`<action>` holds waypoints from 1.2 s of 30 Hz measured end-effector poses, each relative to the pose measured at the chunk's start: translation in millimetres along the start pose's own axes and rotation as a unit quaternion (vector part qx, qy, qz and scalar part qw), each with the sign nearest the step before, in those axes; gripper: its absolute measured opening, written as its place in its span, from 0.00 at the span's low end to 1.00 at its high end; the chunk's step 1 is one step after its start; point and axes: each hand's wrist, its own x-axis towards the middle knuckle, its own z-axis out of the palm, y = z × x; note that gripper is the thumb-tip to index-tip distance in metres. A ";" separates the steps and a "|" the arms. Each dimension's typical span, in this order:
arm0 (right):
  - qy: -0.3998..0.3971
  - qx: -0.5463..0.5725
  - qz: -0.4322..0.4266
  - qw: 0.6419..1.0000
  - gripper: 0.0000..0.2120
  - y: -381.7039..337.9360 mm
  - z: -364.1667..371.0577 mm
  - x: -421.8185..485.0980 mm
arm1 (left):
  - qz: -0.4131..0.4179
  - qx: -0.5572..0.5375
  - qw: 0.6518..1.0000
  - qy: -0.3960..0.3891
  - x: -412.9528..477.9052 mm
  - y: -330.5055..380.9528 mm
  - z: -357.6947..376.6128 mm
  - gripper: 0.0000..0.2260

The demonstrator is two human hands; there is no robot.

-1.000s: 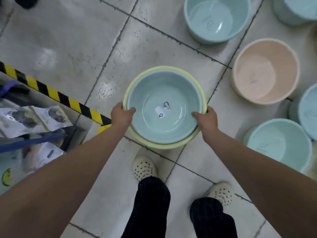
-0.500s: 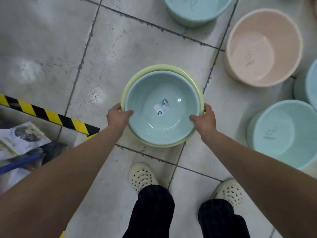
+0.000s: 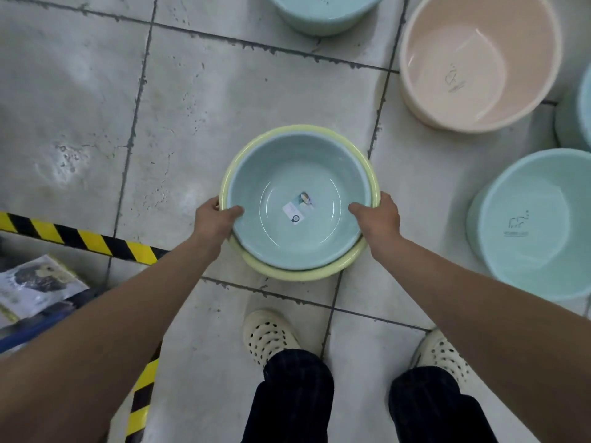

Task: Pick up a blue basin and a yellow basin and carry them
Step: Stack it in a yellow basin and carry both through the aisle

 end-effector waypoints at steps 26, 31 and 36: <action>0.160 0.227 0.040 0.960 0.22 -22.2 -498.0 -179.2 | 0.156 0.121 0.969 -0.150 -411.3 253.0 218.7 0.20; 0.184 0.269 0.063 0.943 0.25 40.5 -584.9 -201.1 | 0.175 0.173 0.950 -0.191 -489.4 254.6 291.5 0.21; 0.199 0.290 0.095 0.931 0.22 96.9 -657.4 -214.7 | 0.172 0.207 0.940 -0.211 -553.4 245.5 358.4 0.18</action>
